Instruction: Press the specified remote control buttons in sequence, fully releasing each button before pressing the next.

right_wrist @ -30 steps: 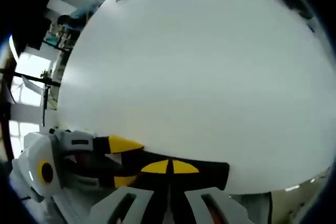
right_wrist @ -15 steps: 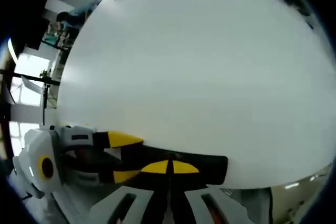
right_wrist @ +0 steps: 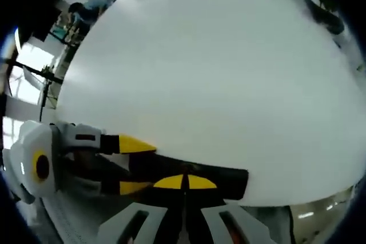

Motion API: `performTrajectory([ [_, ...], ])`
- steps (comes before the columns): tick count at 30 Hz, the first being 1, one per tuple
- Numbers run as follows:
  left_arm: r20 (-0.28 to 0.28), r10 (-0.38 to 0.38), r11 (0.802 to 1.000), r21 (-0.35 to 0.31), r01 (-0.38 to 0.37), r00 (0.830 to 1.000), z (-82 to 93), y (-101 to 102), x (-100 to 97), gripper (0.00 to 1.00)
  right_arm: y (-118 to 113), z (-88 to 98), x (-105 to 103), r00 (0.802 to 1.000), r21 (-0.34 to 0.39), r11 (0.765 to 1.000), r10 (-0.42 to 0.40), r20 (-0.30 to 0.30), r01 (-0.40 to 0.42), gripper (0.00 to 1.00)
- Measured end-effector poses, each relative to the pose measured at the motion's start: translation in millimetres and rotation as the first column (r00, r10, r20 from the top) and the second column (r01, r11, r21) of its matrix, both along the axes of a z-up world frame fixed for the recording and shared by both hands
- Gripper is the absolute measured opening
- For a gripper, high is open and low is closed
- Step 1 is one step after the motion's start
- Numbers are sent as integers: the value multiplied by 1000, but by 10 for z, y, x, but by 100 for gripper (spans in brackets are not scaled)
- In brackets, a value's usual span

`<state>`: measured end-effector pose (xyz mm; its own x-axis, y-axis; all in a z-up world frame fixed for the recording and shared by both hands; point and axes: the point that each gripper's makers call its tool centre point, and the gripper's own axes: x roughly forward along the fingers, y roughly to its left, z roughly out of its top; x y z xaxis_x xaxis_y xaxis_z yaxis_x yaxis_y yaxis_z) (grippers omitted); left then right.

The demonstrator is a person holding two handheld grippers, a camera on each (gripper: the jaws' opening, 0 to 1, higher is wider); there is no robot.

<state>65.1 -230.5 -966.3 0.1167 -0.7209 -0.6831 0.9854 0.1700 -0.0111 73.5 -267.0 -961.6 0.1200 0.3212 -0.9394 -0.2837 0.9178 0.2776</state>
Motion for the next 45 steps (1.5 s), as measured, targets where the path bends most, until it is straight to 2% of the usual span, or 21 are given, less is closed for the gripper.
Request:
performTrajectory([
  [11,4,19,1000,-3,-19,1000,7,4,7,25,20,-1,35,992,-46,999,31,125,-26,0],
  [14,3,28,1000,-3,-28,1000,6,5,16,25,16,10,77,977,-77,996,58,207,-43,0],
  [15,4,28,1000,-2,-28,1000,4,7,13,24,25,11,61,976,-92,994,81,204,-63,0],
  [18,6,28,1000,1,-28,1000,8,-1,11,24,15,11,64,978,-85,995,76,193,-60,0],
  [21,7,28,1000,2,-28,1000,8,-5,10,25,-1,23,62,983,-46,999,33,180,-25,0],
  [24,7,26,1000,6,-26,1000,9,-11,11,25,-9,33,58,988,8,999,-46,147,45,0],
  [27,6,23,1000,7,-23,1000,7,-13,10,25,-29,25,43,990,27,997,-74,120,71,0],
  [34,6,22,1000,7,-22,1000,12,-23,14,25,-33,31,7,992,37,995,-97,83,94,0],
  [38,5,21,1000,5,-21,1000,9,-16,19,25,-30,20,-53,993,53,992,-120,23,118,0],
  [45,5,22,1000,-1,-22,1000,15,-14,21,25,-34,15,-71,989,61,988,-145,2,144,0],
])
